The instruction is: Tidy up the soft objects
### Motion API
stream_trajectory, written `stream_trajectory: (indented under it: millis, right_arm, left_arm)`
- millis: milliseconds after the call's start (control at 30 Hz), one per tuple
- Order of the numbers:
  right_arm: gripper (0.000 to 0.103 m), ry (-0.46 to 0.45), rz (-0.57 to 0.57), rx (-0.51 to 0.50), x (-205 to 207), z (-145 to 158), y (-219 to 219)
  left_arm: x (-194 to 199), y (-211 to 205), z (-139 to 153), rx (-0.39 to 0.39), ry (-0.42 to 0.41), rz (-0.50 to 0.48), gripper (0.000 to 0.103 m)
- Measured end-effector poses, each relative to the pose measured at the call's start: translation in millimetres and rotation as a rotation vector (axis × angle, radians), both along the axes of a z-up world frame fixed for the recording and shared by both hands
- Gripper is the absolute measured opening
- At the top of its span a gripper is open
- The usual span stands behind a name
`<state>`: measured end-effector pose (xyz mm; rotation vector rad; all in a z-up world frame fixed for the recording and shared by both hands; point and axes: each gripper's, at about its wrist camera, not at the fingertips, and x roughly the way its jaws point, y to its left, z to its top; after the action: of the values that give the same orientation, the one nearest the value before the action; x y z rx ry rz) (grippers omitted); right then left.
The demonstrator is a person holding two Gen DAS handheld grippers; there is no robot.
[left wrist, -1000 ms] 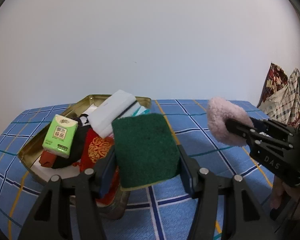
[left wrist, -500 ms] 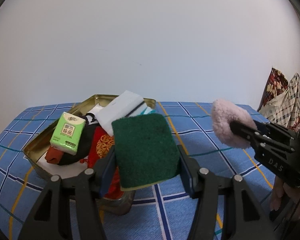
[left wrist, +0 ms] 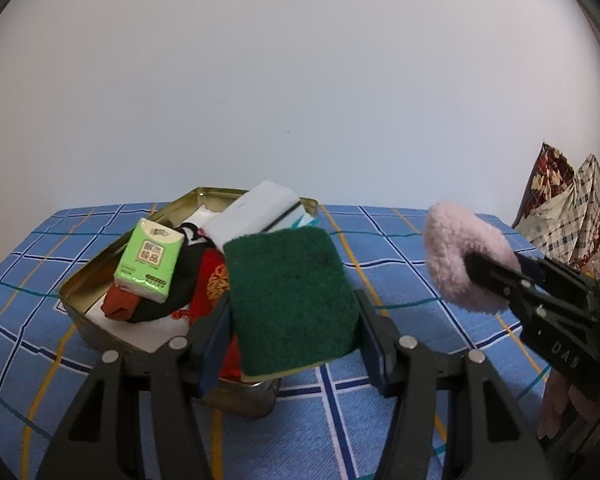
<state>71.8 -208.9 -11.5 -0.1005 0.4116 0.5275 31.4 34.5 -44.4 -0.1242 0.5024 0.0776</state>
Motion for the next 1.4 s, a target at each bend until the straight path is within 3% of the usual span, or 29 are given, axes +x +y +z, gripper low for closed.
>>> stream_trajectory:
  millis: [300,900,1167,1400]
  right_arm:
    - [0.031,0.001,0.046,-0.049,-2.3,-0.6,22.2]
    - [0.031,0.071,0.163,0.076,46.0,51.9,76.4]
    - [0.031,0.189,0.224,0.101,65.4,36.5,117.3]
    - [0.031,0.252,0.26,0.032,66.9,10.5,147.5]
  left_arm:
    - [-8.1,12.8,7.9,-0.008,-0.012,0.008,0.057]
    - [-7.9,95.5,37.7,0.072,0.005,0.131,0.057]
    - [18.1,109.0,40.3,0.072,0.053,0.137,0.057]
    - [28.4,112.5,34.1,0.052,0.082,0.132,0.057]
